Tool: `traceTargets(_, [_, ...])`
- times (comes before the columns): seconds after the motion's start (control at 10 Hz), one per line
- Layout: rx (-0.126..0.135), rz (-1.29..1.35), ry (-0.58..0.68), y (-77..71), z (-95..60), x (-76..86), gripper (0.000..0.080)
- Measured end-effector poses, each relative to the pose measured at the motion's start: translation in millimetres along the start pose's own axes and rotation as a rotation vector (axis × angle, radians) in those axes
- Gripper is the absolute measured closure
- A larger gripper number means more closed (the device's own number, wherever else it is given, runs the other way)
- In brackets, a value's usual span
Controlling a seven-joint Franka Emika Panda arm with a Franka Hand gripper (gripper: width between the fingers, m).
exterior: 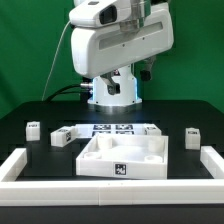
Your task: Assemble one leg
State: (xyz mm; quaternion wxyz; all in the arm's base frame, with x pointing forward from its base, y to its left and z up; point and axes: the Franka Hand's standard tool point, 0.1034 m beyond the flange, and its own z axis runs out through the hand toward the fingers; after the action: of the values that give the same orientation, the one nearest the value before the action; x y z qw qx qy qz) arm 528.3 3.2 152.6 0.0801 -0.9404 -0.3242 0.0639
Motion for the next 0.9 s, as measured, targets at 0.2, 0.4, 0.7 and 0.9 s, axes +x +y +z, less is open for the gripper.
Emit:
traceTargets(0.2, [0.001,0.0,0.0,0.0,0.0,-0.1,0.015])
traceTargets(0.4, [0.0,0.0,0.0,0.0,0.3,-0.1,0.015])
traceTargets(0.7, [-0.076,-0.089,0.058,-5.7,19.1,-13.6,0.015])
traceTargets(0.9, [-0.149,-0.218,0.099,-10.8,34.3,-25.3,0.015])
